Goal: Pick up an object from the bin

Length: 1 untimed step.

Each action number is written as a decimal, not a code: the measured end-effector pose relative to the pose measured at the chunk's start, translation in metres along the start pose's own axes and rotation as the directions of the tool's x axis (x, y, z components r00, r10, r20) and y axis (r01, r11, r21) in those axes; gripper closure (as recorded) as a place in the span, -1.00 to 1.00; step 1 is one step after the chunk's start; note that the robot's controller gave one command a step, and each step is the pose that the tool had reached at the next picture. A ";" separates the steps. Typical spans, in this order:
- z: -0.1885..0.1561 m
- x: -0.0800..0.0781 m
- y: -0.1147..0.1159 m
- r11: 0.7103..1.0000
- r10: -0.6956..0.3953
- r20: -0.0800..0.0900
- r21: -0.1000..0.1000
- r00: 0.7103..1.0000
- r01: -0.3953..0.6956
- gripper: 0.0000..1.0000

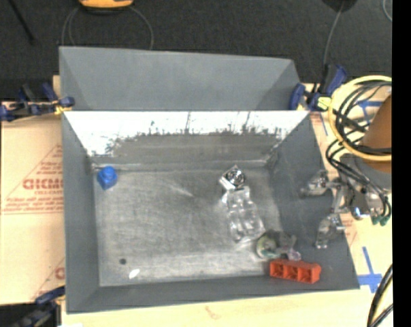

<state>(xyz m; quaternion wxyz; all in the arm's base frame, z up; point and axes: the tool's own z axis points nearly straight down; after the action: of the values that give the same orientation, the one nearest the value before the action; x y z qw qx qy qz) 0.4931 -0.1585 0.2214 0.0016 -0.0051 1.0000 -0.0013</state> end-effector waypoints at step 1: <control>0.143 -0.008 0.049 0.992 -0.129 0.032 0.006 0.991 0.129 -1.00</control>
Offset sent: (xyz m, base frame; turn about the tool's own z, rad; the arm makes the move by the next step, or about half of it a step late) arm -0.0020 0.0495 -0.1503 -0.1245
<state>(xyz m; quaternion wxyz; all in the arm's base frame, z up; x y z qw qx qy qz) 0.5016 -0.1097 0.0780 0.0176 -0.0699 0.9974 -0.0034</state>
